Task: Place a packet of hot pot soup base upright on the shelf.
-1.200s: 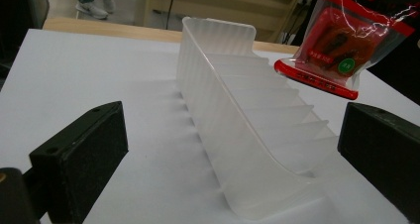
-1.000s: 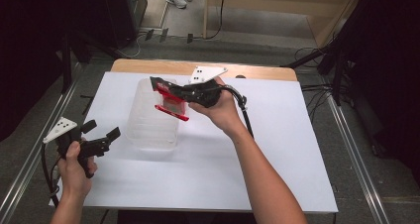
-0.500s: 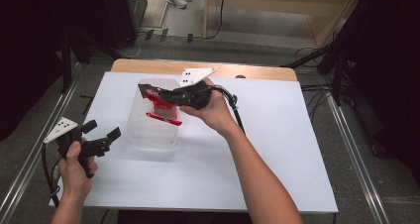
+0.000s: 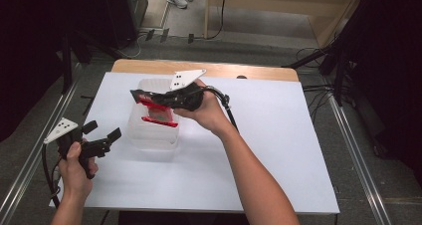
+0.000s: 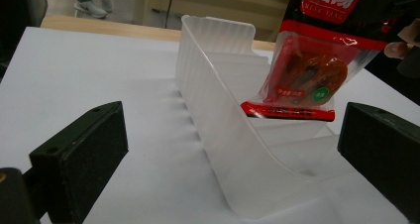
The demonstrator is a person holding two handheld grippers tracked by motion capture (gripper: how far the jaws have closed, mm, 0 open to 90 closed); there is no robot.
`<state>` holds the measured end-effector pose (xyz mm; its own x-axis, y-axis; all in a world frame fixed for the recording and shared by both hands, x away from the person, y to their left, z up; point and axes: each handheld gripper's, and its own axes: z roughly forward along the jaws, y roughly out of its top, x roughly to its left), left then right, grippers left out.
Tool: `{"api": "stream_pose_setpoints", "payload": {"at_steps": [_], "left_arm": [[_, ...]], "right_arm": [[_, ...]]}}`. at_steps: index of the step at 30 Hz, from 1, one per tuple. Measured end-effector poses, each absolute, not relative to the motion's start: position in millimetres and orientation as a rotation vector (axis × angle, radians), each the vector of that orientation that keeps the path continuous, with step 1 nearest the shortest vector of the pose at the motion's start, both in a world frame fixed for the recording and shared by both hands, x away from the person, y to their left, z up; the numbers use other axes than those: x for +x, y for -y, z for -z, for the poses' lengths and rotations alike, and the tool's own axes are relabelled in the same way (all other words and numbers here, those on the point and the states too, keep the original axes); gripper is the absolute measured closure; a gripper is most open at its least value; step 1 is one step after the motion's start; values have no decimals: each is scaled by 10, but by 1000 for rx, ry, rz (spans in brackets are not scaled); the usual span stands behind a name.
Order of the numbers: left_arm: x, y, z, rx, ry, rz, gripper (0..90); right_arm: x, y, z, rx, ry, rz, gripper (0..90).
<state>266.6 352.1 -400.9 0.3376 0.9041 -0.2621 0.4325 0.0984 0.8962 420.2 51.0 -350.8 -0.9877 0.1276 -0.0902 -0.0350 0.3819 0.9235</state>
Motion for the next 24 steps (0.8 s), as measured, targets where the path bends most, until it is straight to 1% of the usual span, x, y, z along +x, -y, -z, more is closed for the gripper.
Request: {"api": "stream_pose_setpoints", "payload": {"at_steps": [8, 20, 24], "left_arm": [[2670, -3513, 4013, 1520, -1268, -542, 0], [2668, -3527, 4011, 1514, -1270, -542, 0], [2668, -3526, 4013, 1513, -1270, -543, 0]], "right_arm": [[4219, -593, 3550, 82, -2503, -1700, 900], [4206, -666, 3741, 100, -2559, -1663, 900], [4211, -630, 3776, 215, -2584, -1662, 816]]}}
